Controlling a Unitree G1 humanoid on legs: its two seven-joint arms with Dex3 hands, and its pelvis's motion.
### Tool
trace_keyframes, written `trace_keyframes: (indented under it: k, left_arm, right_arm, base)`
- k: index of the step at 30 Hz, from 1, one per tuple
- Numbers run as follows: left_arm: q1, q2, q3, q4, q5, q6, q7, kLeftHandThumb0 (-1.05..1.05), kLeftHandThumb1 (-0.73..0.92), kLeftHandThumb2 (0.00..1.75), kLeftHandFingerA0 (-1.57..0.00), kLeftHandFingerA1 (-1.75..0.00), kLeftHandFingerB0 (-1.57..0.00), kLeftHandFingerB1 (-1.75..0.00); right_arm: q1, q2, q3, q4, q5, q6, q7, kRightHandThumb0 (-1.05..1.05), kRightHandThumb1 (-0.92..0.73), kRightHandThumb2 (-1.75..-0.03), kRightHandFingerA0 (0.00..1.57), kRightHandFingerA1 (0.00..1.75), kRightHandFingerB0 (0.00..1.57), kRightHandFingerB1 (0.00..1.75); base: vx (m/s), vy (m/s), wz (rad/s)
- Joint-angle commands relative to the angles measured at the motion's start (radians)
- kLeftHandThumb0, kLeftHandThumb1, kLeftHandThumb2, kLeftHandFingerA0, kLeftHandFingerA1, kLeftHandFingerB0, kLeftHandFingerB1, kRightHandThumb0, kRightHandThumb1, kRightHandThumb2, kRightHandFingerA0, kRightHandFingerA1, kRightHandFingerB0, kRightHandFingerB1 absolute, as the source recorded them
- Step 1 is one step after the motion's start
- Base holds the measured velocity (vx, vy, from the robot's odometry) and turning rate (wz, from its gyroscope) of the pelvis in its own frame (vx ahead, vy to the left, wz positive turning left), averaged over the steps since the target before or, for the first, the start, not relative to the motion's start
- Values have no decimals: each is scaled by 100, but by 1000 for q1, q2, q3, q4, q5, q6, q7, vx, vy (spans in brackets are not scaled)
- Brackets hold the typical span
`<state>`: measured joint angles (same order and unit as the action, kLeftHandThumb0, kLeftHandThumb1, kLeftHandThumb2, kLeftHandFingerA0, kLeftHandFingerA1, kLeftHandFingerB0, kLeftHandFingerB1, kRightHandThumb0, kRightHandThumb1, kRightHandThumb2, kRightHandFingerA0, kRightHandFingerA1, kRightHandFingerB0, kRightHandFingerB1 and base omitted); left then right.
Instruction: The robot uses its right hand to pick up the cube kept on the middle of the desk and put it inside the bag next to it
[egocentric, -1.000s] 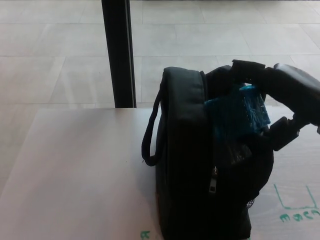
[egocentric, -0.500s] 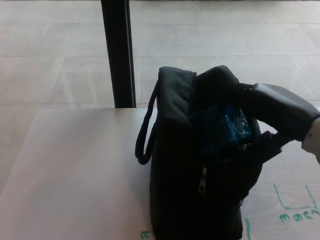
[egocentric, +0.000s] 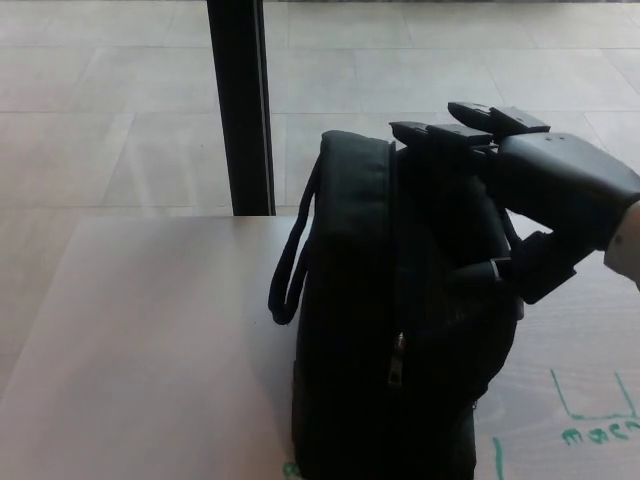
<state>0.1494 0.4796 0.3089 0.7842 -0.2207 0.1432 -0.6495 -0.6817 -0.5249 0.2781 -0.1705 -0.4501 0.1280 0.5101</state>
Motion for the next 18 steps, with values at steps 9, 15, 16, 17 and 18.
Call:
trace_keyframes:
  k: [9,15,16,17,18]
  left_arm:
    - [-2,22,6,-12,-7,20,-2,-69,81,63,-22,-52,-15,-36]
    - [-14,17,16,52,-10,-12,-15,-72,79,63,-22,-54,-13,-37]
    - [-16,17,15,58,-9,-17,-16,-72,79,63,-20,-53,-13,-37]
    - [-17,18,15,62,-8,-19,-17,-72,79,63,-20,-53,-13,-37]
    - [-7,22,1,29,8,0,0,-71,81,64,-23,-53,-14,-37]
  right_arm:
    - [-75,-11,-35,-23,-14,135,89,-91,-54,-71,0,0,0,0]
    - [-143,-96,-209,-93,81,203,163,-96,-58,-93,0,15,0,0]
    - [-142,-111,-244,-83,98,187,153,-98,-59,-94,0,14,0,0]
    - [-141,-111,-243,-84,99,188,155,-98,-59,-94,0,14,0,0]
    - [-121,-145,-324,-93,139,197,159,-99,-62,-96,0,13,0,0]
  base:
    - [0,0,0]
    - [0,0,0]
    - [0,0,0]
    - [0,0,0]
    - [0,0,0]
